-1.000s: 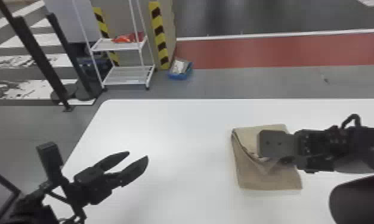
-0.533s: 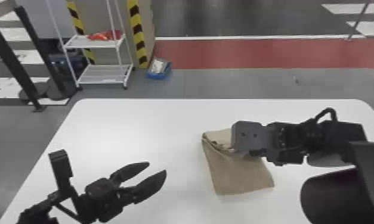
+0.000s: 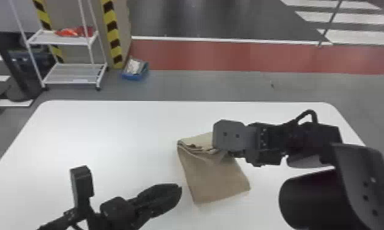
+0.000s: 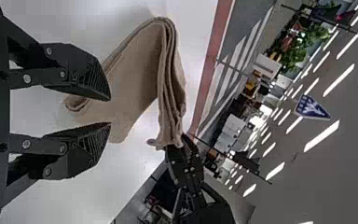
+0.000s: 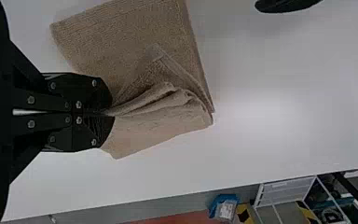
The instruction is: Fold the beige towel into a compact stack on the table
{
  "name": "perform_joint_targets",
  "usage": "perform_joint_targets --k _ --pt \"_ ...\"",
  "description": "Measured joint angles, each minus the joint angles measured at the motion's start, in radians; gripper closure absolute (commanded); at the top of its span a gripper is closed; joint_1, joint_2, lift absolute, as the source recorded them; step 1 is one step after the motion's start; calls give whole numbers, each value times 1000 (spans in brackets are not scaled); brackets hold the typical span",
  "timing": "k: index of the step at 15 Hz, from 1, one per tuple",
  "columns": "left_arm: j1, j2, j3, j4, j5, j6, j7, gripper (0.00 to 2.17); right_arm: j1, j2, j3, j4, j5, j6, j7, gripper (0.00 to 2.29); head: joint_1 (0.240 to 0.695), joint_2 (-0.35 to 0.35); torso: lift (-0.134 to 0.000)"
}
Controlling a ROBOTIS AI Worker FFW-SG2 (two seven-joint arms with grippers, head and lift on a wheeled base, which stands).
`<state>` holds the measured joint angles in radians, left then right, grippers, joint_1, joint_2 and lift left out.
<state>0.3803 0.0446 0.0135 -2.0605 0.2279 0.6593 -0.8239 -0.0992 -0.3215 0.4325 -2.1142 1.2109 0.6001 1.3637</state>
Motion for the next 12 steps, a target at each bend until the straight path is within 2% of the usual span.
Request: perform_joint_targets --k 4,8,12 --pt "7 1 -87 29 -7 -62 -21 1835 6 -1 -6 -5 -2 2 0 1717 695 -153 -124" --pt "-20 0 -156 75 -13 -132 19 1835 18 -1 -8 -21 1 7 0 1713 695 -193 -124" --pt "-73 -13 -219 142 -65 -145 61 1835 25 -1 -9 -38 2 28 0 1713 695 -225 -124"
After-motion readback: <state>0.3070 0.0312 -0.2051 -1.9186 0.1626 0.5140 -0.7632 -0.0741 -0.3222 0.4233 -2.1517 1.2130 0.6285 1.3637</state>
